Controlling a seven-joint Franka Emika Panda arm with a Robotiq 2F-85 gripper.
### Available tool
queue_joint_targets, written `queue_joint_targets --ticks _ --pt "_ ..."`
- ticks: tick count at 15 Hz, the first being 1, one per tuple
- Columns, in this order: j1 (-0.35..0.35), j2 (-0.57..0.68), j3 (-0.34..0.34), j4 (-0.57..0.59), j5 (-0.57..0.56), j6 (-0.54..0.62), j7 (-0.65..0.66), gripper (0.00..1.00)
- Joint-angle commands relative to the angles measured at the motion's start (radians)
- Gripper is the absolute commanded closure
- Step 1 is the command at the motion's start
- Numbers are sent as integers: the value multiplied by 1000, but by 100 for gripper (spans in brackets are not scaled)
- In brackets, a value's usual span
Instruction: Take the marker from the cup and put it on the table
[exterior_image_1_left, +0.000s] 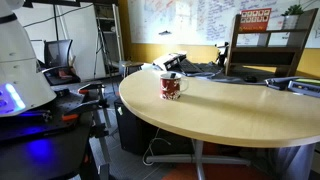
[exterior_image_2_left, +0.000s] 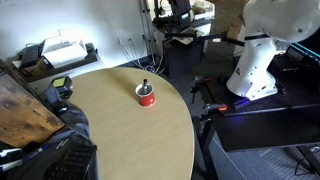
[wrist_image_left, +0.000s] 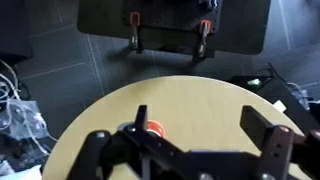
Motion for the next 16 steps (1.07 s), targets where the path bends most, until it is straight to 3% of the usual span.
queue_joint_targets --ticks 1,6,11,16 --pt "3 1 -2 2 -1 -2 1 0" --pt "3 1 -2 2 -1 -2 1 0" --pt "38 17 -3 -136 -141 210 -204 0" --pt "75 148 -3 -275 -257 483 -346 0"
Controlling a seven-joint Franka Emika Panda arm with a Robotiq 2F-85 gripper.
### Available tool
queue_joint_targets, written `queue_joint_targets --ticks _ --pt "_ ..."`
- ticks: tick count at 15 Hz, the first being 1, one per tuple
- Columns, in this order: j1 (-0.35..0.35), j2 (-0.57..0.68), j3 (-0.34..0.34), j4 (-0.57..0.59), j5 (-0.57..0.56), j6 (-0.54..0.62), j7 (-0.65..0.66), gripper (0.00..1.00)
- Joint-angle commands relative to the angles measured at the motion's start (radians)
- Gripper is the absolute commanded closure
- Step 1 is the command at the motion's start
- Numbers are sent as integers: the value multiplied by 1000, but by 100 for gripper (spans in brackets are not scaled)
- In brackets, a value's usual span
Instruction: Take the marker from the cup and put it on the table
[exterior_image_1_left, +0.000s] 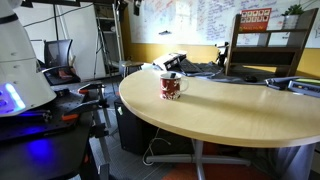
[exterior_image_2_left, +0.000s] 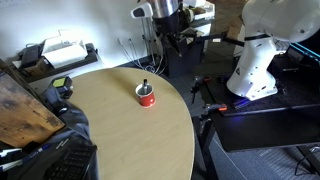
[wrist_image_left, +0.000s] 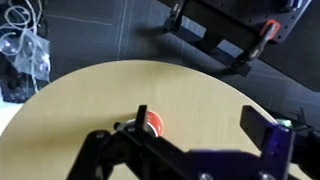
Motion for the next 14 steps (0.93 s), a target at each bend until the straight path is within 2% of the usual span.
queue_joint_targets --ticks 1,8,14 --pt "21 93 -3 -28 -87 138 -111 0" --pt "4 303 -20 66 -230 315 -417 0" --pt "-42 444 -29 151 -223 423 -793 0"
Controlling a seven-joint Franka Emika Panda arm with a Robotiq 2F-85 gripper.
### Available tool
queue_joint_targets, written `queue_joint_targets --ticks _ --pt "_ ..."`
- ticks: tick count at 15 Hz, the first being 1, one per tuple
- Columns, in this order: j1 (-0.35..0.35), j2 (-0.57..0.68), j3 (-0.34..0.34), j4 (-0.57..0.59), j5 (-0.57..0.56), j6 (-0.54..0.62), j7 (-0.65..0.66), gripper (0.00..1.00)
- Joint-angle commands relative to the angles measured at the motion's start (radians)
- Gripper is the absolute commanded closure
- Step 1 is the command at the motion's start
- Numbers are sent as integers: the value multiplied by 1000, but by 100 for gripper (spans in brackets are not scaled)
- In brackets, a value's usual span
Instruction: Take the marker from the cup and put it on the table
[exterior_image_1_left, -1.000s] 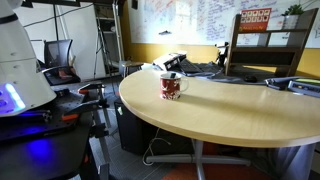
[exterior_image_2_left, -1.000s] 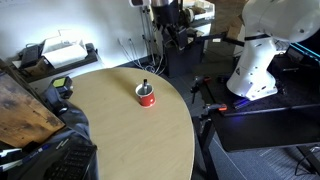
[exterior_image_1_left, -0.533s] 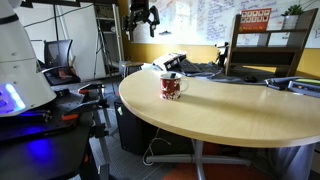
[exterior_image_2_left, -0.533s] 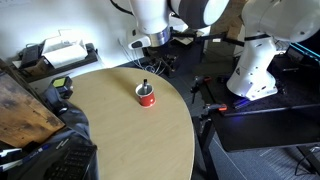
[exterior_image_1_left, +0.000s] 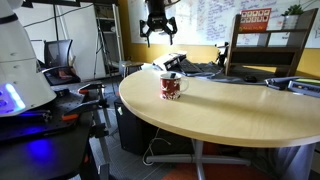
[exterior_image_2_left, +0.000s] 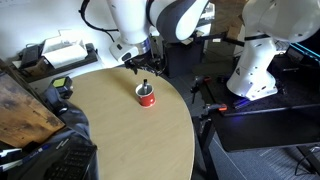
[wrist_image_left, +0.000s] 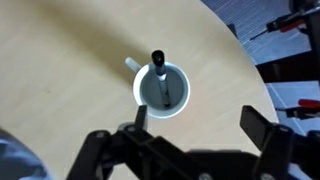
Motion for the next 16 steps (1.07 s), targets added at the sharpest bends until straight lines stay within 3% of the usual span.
queue_joint_targets --ticks 1,8,11,16 --pt "-19 22 12 13 1 9 -60 0" --pt "-25 57 14 37 1 17 -133 0" --pt "-41 118 10 53 -9 80 -323 0" --pt "-80 183 3 36 -35 170 -367 0"
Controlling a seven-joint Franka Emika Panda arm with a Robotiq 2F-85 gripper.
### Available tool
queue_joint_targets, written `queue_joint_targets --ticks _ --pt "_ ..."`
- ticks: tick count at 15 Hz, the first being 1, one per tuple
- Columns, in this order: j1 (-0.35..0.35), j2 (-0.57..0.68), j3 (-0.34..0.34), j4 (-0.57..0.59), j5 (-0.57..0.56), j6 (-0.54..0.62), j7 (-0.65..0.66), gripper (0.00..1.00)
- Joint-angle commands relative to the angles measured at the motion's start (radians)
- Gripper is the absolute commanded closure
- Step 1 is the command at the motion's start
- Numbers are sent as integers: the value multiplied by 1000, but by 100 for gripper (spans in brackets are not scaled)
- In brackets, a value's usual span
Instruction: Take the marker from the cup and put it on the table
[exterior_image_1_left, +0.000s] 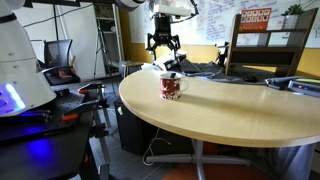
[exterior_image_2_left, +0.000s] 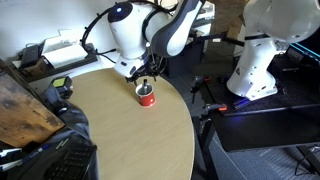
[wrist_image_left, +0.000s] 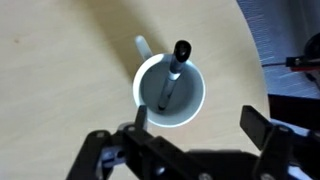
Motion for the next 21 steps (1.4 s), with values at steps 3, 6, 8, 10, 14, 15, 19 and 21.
queue_joint_targets --ticks 3,6,8,10,14,15,19,21 --pt "-46 52 0 17 -3 61 -23 25" --pt "-56 77 6 38 7 57 -31 32" --pt "-55 98 7 46 2 53 -25 34" --pt "-56 126 4 56 -2 54 -9 34" --pt "-60 182 -1 83 -10 58 15 36" --pt "-60 199 -2 104 -16 55 15 36" --pt "-60 192 1 99 -20 58 24 38" --pt "-62 172 8 82 -10 49 14 36"
